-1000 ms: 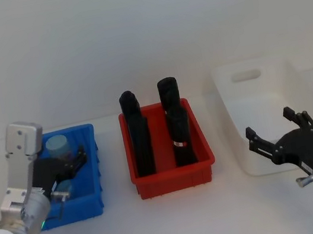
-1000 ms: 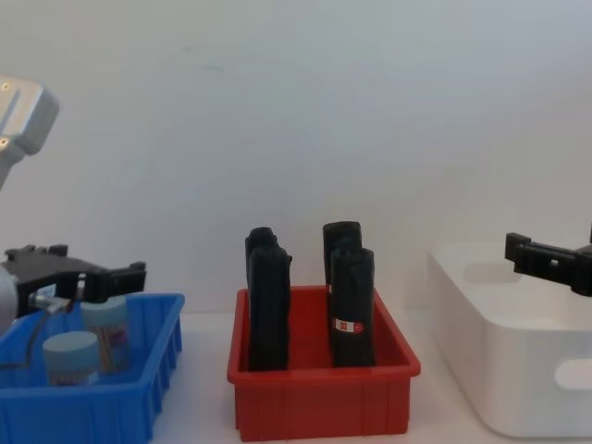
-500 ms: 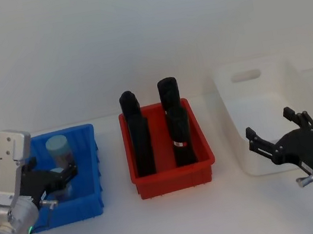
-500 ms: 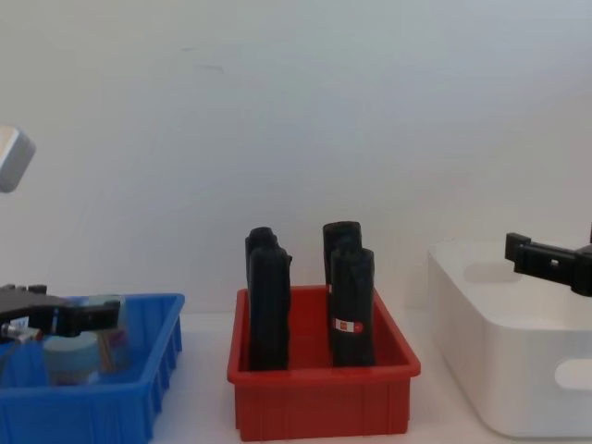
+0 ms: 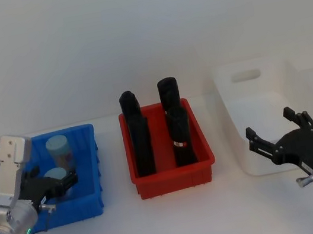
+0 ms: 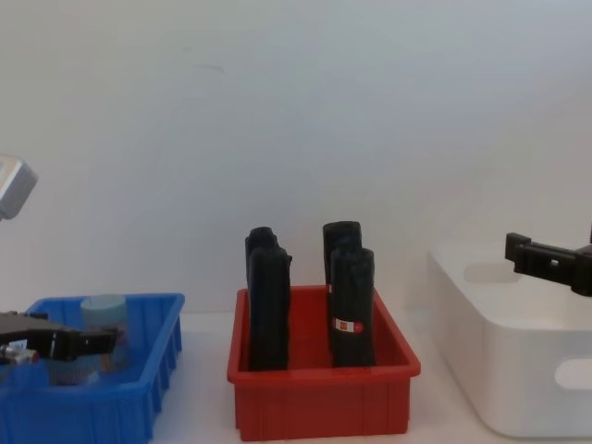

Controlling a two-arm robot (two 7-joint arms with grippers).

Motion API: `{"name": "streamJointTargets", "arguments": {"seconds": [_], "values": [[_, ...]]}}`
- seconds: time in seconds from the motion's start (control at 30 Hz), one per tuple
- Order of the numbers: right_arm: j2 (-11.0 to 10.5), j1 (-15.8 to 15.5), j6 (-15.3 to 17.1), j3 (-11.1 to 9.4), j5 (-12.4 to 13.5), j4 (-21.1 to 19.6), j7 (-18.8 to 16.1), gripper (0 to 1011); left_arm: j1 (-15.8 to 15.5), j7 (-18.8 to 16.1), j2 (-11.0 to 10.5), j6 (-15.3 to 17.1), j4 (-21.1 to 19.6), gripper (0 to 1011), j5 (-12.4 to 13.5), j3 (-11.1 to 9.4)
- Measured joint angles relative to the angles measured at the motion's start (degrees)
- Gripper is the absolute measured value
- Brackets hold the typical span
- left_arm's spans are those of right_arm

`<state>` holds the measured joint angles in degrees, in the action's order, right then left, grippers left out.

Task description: Pick the cotton swabs from the blue box and place them into the white box.

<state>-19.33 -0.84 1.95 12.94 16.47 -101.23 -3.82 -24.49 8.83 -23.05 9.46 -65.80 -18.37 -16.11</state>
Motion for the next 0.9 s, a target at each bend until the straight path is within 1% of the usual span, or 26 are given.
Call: {"name": "streamJointTargets", "arguments": {"seconds": [0.07,0.17,0.27,0.33,0.4,0.47,0.53,0.73,0.9], "values": [[0.0,0.0,0.0,0.0,0.0,0.0,0.0,1002,-0.24,0.29,0.08,0.03,0.5,1004,0.08,0.01],[0.0,0.0,0.0,0.0,0.0,0.0,0.0,1002,-0.67,0.89,0.23,0.13,1.4,970,0.24,0.05],[0.0,0.0,0.0,0.0,0.0,0.0,0.0,1001,-1.0,1.42,0.33,0.35,2.07,904,0.36,0.08],[0.0,0.0,0.0,0.0,0.0,0.0,0.0,1001,-1.19,1.76,0.4,0.46,2.47,838,0.41,0.13],[0.0,0.0,0.0,0.0,0.0,0.0,0.0,1002,-1.27,1.94,0.42,0.49,2.64,820,0.42,0.16],[0.0,0.0,0.0,0.0,0.0,0.0,0.0,1002,-1.32,2.2,0.43,0.5,2.77,728,0.42,0.22],[0.0,0.0,0.0,0.0,0.0,0.0,0.0,1001,-1.33,2.37,0.42,0.5,2.77,679,0.42,0.29],[0.0,0.0,0.0,0.0,0.0,0.0,0.0,1002,-1.01,2.55,0.16,0.51,1.71,669,0.34,0.56],[0.0,0.0,0.0,0.0,0.0,0.0,0.0,1002,-0.24,2.55,-0.36,0.58,-1.17,669,0.32,0.93]]}}
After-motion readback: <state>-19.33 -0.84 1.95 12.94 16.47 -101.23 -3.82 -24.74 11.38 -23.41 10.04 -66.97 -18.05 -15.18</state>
